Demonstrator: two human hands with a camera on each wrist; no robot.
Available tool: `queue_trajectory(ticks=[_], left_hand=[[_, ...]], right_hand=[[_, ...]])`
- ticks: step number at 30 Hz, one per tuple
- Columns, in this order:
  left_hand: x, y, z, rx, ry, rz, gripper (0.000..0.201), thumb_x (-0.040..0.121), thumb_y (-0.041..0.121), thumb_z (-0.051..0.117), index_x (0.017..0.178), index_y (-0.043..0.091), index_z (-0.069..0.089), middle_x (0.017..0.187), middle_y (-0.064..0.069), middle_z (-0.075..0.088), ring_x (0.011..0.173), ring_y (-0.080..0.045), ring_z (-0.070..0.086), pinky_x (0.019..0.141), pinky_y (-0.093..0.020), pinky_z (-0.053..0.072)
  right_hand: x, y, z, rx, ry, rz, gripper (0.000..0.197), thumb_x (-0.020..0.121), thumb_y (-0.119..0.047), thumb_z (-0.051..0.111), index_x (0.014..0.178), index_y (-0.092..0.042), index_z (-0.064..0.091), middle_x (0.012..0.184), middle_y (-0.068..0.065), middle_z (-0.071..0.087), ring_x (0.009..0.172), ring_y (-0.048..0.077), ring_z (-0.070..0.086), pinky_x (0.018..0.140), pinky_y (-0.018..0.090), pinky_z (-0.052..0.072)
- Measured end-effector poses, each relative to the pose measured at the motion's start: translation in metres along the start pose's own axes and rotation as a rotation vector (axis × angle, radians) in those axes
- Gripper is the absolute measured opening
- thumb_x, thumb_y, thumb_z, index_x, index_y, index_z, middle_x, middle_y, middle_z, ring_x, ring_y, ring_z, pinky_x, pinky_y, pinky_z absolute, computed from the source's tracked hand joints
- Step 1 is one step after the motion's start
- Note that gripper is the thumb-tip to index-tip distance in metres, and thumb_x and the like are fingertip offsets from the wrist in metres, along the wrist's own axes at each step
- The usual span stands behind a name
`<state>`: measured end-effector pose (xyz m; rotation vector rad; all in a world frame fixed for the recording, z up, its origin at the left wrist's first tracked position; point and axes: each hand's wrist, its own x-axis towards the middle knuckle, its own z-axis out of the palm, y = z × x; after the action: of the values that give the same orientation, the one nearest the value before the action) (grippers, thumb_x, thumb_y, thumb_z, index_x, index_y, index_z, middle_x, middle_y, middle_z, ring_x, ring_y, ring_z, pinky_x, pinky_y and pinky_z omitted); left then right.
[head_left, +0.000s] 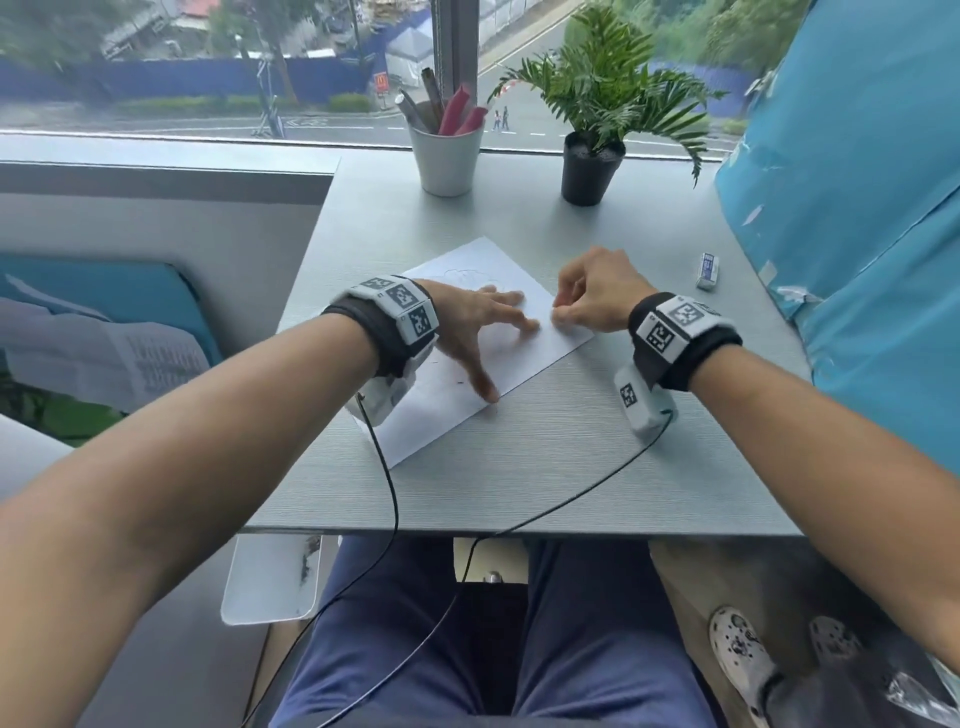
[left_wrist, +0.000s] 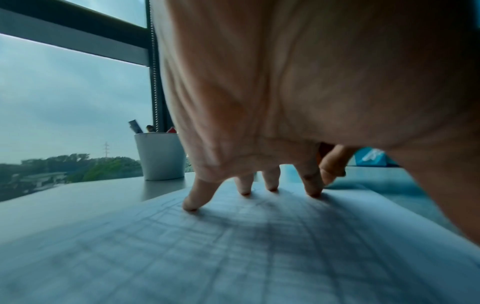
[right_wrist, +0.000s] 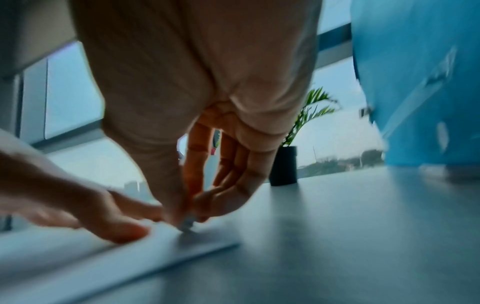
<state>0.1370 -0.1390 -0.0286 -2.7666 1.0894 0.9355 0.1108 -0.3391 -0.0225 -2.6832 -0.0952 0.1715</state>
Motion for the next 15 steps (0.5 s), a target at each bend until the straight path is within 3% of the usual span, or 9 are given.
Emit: queue_trajectory(ticks=[3, 4, 6, 8, 11, 13, 15], left_hand=[[0.001, -0.002, 0.006, -0.135, 0.147, 0.08, 0.073, 0.068, 0.061, 0.082, 0.131, 0.037, 0.054, 0.16, 0.012, 0.028, 0.147, -0.017, 0.027, 0.121, -0.043, 0.021], [0.001, -0.001, 0.01, -0.165, 0.189, 0.106, 0.066, 0.067, 0.058, 0.084, 0.122, 0.032, 0.059, 0.153, 0.01, 0.037, 0.14, -0.018, 0.037, 0.118, -0.041, 0.028], [0.002, 0.002, 0.019, -0.195, 0.234, 0.134, 0.07, 0.061, 0.054, 0.089, 0.116, 0.026, 0.056, 0.144, 0.008, 0.042, 0.13, -0.018, 0.044, 0.112, -0.041, 0.036], [0.003, 0.002, 0.026, -0.198, 0.245, 0.114, 0.087, 0.058, 0.056, 0.09, 0.129, 0.028, 0.048, 0.149, 0.007, 0.036, 0.133, -0.02, 0.042, 0.113, -0.044, 0.035], [0.003, -0.001, 0.029, -0.137, 0.203, 0.035, 0.112, 0.06, 0.064, 0.084, 0.153, 0.038, 0.027, 0.166, 0.006, 0.011, 0.152, -0.019, 0.015, 0.123, -0.048, 0.017], [0.003, -0.001, 0.027, -0.091, 0.166, -0.002, 0.117, 0.061, 0.069, 0.081, 0.156, 0.04, 0.019, 0.168, 0.006, 0.0, 0.154, -0.019, 0.0, 0.123, -0.054, 0.01], [0.006, 0.0, 0.026, -0.068, 0.141, -0.024, 0.118, 0.06, 0.071, 0.08, 0.156, 0.041, 0.019, 0.168, 0.006, -0.005, 0.154, -0.02, -0.006, 0.121, -0.063, 0.008]], right_hand=[[-0.013, -0.002, 0.004, -0.01, -0.105, -0.021, 0.006, 0.074, -0.015, 0.079, 0.073, -0.013, 0.074, 0.069, 0.0, 0.065, 0.063, 0.013, 0.058, 0.057, 0.019, 0.046], [-0.019, -0.005, 0.008, -0.021, -0.14, -0.045, 0.006, 0.073, -0.016, 0.079, 0.072, -0.014, 0.074, 0.07, 0.0, 0.066, 0.062, 0.012, 0.058, 0.056, 0.019, 0.046], [-0.027, -0.008, 0.013, -0.015, -0.16, -0.067, 0.006, 0.072, -0.017, 0.08, 0.072, -0.015, 0.074, 0.071, -0.001, 0.067, 0.061, 0.009, 0.058, 0.056, 0.02, 0.047], [-0.028, -0.008, 0.014, 0.007, -0.138, -0.061, 0.006, 0.072, -0.017, 0.08, 0.072, -0.016, 0.075, 0.069, -0.002, 0.066, 0.061, 0.009, 0.058, 0.055, 0.019, 0.046], [-0.024, -0.011, 0.016, 0.052, -0.073, -0.04, 0.009, 0.073, -0.017, 0.08, 0.068, -0.017, 0.073, 0.063, -0.004, 0.061, 0.056, 0.006, 0.053, 0.053, 0.018, 0.041], [-0.026, -0.017, 0.021, 0.055, -0.042, -0.045, 0.011, 0.074, -0.015, 0.079, 0.067, -0.017, 0.071, 0.062, -0.008, 0.056, 0.056, 0.001, 0.05, 0.052, 0.015, 0.038], [-0.034, -0.029, 0.032, 0.052, -0.077, -0.094, 0.009, 0.075, -0.013, 0.078, 0.07, -0.014, 0.072, 0.067, -0.01, 0.056, 0.061, -0.001, 0.051, 0.055, 0.016, 0.043]])
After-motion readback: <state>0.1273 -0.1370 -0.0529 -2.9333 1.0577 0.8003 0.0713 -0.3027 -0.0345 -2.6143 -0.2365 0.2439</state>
